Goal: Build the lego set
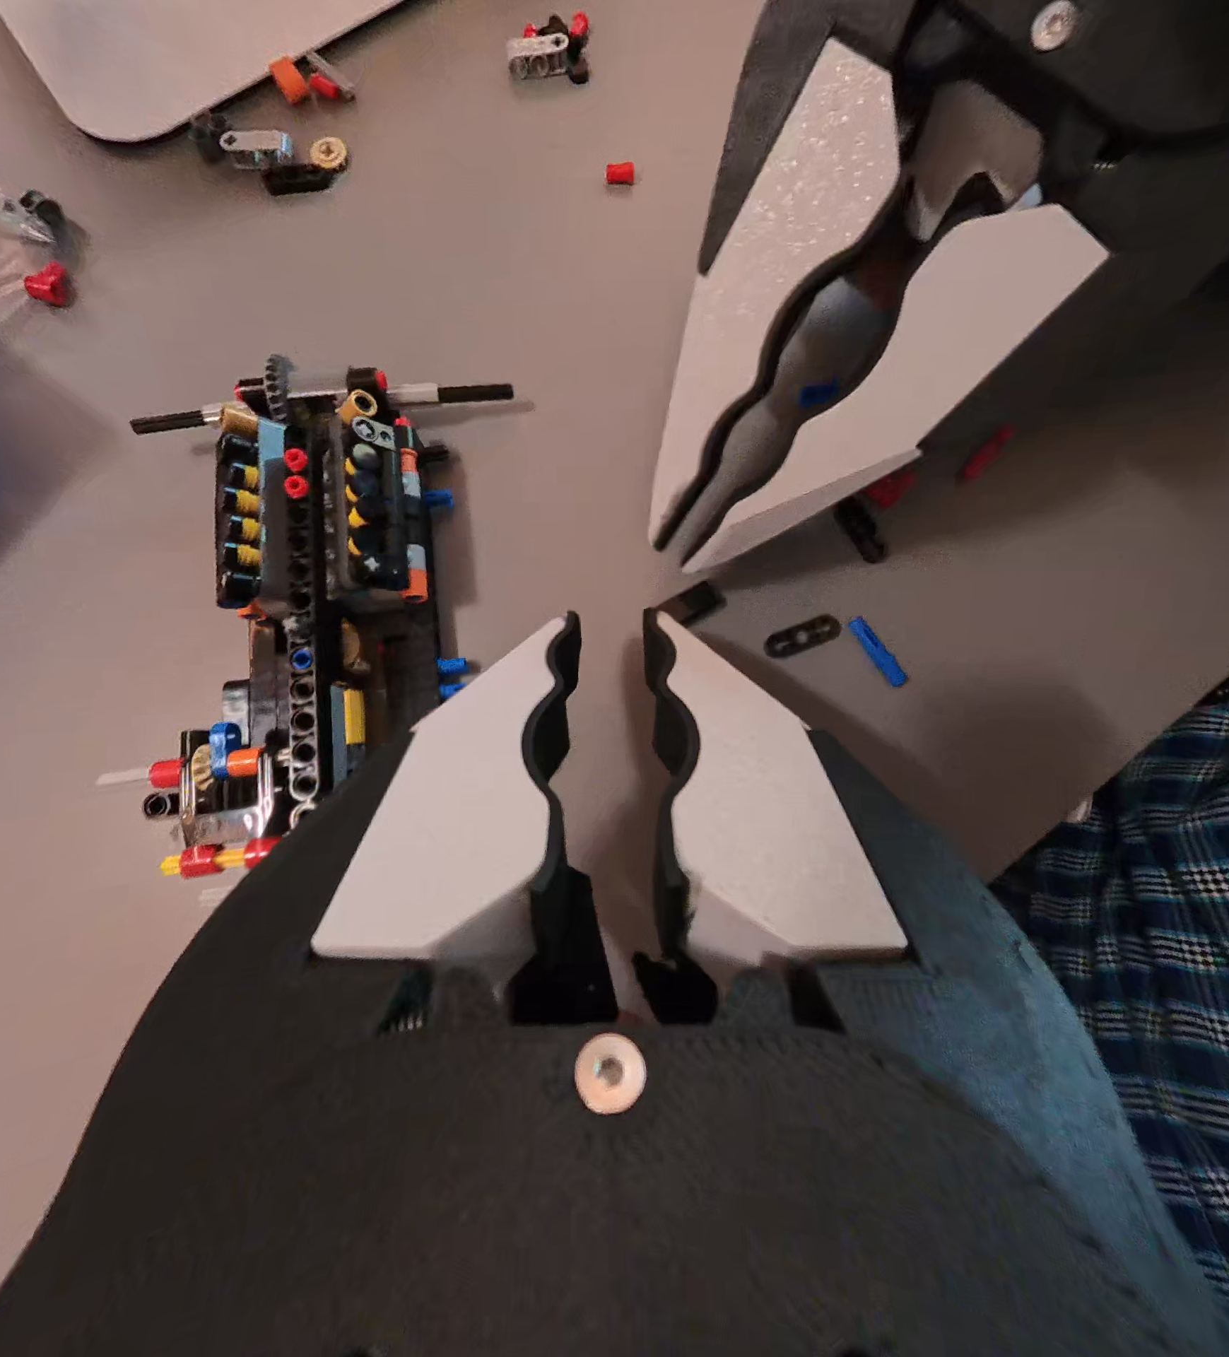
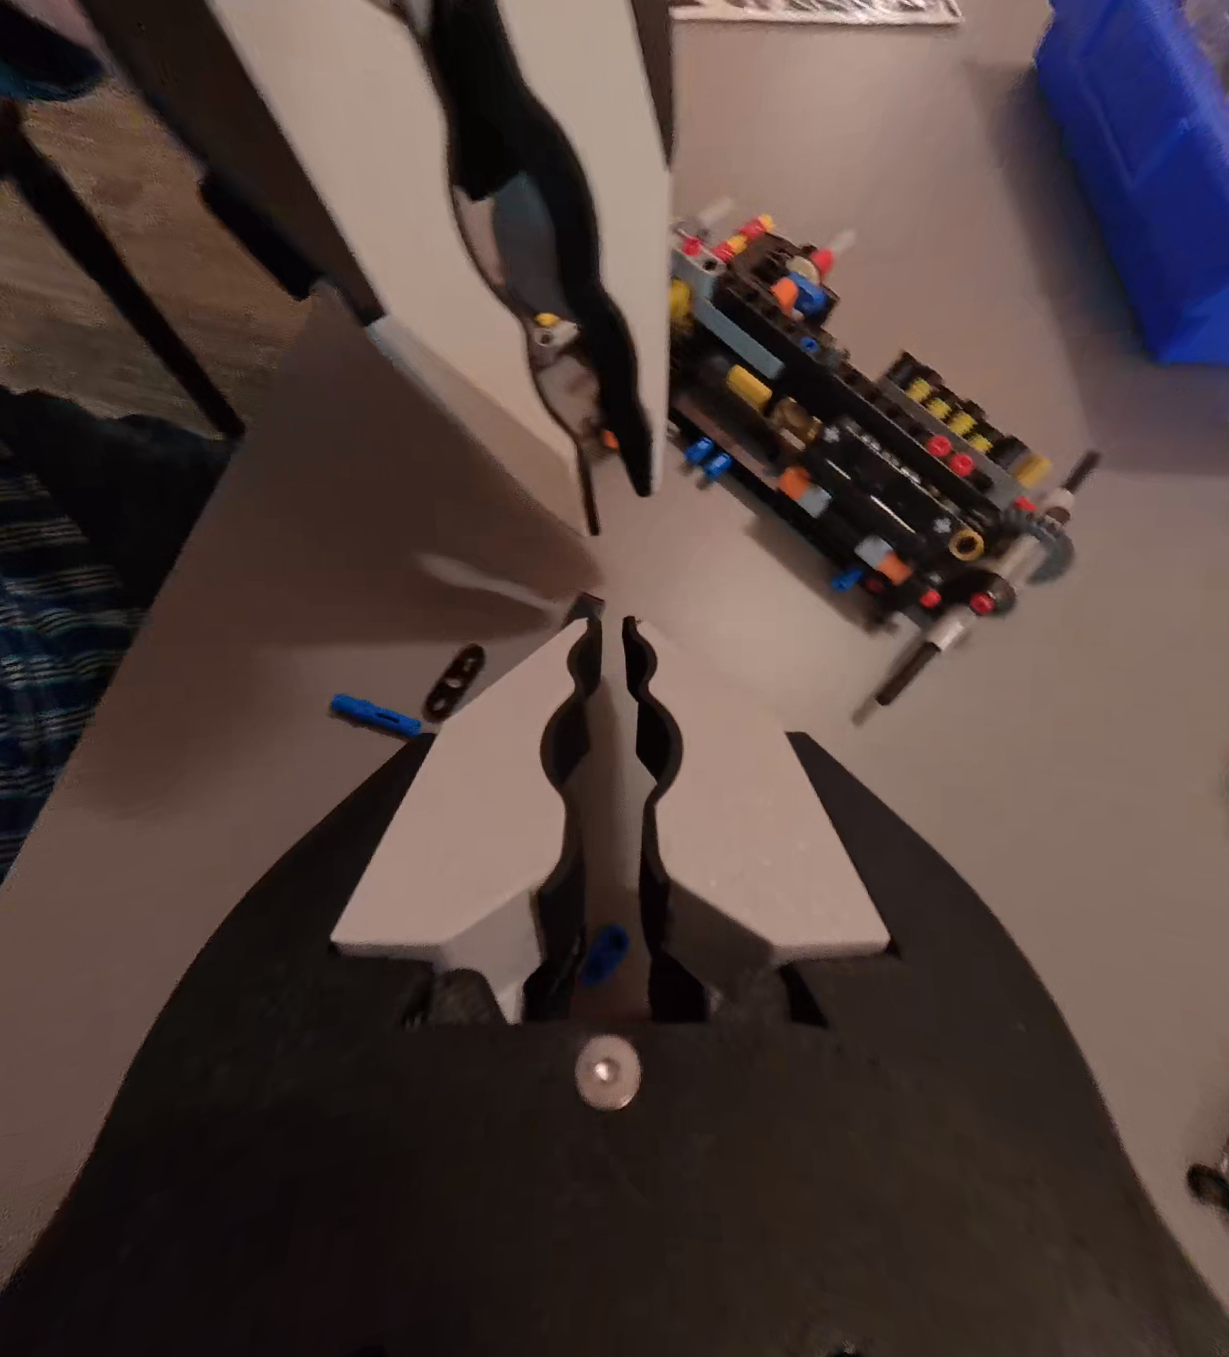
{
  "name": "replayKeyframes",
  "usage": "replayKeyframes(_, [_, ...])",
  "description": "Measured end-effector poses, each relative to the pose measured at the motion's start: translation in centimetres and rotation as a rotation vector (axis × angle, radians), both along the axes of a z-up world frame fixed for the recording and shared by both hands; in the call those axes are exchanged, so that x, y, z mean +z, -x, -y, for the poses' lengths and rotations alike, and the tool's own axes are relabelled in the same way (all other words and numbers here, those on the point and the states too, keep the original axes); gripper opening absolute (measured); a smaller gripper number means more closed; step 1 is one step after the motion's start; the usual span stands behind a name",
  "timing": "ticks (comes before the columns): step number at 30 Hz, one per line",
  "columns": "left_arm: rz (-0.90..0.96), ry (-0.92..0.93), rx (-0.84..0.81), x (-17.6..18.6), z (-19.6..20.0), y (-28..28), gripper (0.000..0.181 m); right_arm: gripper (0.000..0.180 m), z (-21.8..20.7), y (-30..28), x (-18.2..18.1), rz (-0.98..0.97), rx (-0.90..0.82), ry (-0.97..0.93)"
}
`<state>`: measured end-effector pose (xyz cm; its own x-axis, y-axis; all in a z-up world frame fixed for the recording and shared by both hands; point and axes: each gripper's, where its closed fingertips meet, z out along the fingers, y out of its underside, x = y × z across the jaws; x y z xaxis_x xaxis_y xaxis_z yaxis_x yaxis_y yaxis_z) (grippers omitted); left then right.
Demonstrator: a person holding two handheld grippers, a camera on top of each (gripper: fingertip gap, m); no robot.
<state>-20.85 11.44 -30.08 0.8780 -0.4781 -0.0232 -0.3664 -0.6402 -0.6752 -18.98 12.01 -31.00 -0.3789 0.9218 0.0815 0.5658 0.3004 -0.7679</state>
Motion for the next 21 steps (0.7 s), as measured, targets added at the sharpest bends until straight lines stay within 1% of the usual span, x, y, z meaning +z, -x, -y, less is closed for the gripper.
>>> replayKeyframes(1, [-0.006, 0.008, -0.005, -0.2, -0.1, -0.1, 0.015, 0.006, 0.0, -0.1, -0.2, 0.014, -0.008, 0.015])
replayKeyframes(3, [-0.013, 0.012, -0.008, -0.3, -0.1, -0.1, 0.015, 0.015, 0.3, -0.2, -0.6, 0.036, -0.01, 0.044])
replayKeyframes(4, [-0.01, 0.008, -0.008, -0.2, -0.1, -0.1, 0.015, 0.015, 0.5, -0.2, -0.7, 0.04, -0.001, 0.045])
replayKeyframes(6, [-0.01, 0.001, 0.012, 0.0, 0.2, 0.5, 0.015, 0.014, 0.9, -0.2, -1.1, 0.052, 0.015, 0.045])
replayKeyframes(8, [-0.014, 0.001, 0.034, 0.1, 0.5, 1.3, 0.016, 0.005, 1.0, 0.1, -1.3, 0.054, 0.034, 0.021])
replayKeyframes(15, [-0.038, -0.018, 0.013, 0.2, 1.2, 1.4, 0.018, 0.005, 0.9, 1.9, -1.5, 0.095, 0.199, -0.064])
replayKeyframes(17, [-0.035, -0.039, 0.029, 0.8, 1.3, 2.3, 0.018, 0.019, 0.4, 2.5, -1.2, 0.088, 0.205, -0.086])
replayKeyframes(21, [-0.051, -0.084, 0.092, 2.5, 1.5, 5.6, 0.024, 0.021, -0.3, 2.1, -0.6, 0.074, 0.174, -0.089])
